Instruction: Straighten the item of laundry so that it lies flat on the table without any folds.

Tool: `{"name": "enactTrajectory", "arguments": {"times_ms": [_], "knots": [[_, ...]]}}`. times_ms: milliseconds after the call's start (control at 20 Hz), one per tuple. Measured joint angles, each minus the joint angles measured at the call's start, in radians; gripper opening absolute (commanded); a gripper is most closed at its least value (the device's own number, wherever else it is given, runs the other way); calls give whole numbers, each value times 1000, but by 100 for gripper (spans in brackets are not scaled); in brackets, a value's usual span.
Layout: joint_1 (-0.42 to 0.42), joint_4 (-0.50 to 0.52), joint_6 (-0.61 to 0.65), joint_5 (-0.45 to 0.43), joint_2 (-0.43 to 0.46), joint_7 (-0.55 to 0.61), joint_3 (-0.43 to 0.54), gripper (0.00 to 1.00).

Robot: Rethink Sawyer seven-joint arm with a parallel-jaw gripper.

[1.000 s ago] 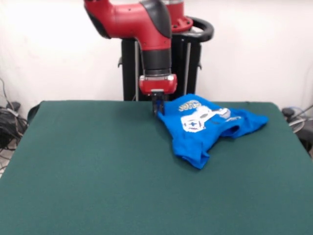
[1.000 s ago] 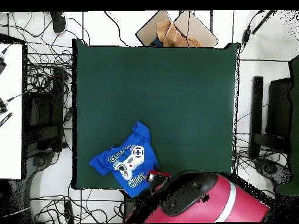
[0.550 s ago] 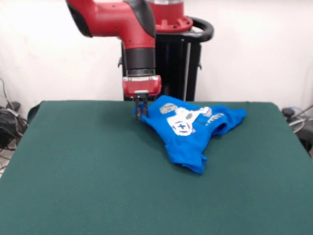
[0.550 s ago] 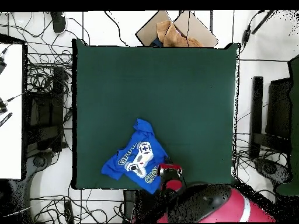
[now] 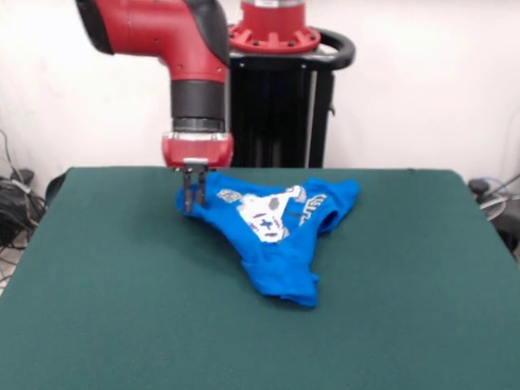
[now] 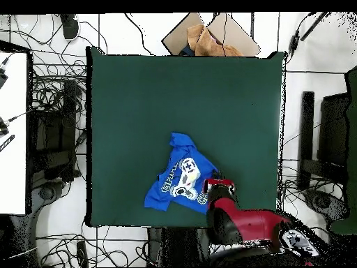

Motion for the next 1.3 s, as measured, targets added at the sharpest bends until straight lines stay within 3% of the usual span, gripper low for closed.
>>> {"name": "enactTrajectory", "arguments": {"times_ms": [400, 700, 750, 1100, 1300], "knots": [[-184, -132, 341, -55, 56, 0, 196, 0], [-246, -152, 369, -89, 79, 0, 259, 0], [-248, -152, 366, -101, 79, 0, 262, 100], [-239, -149, 366, -104, 70, 0, 264, 100], [-209, -128, 372, -60, 27, 0, 264, 100]]}}
